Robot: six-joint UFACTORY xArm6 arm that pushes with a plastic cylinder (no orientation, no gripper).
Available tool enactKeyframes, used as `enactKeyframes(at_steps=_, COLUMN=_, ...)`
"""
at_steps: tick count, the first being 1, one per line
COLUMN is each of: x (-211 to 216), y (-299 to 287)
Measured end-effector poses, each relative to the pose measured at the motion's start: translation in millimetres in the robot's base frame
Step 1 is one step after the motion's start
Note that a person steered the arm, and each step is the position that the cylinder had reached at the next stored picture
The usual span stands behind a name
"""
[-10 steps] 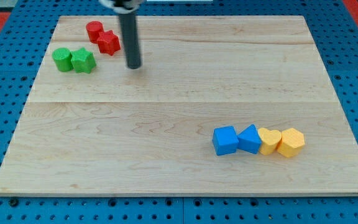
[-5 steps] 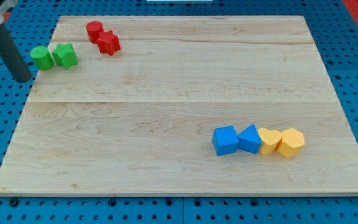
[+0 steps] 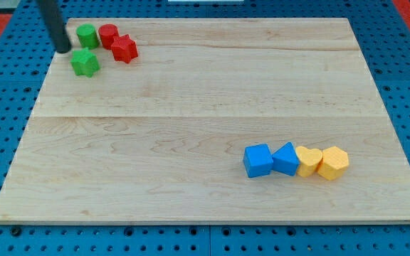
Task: Push green blocks towards upwards
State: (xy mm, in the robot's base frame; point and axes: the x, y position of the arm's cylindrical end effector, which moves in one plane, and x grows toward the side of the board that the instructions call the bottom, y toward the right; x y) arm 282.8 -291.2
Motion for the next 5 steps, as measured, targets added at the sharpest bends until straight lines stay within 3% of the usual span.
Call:
enactKeyframes(at_steps=2, x=95, y=53)
enactKeyframes(at_steps=4, x=17, y=78)
enactKeyframes(at_steps=5, x=64, y=98)
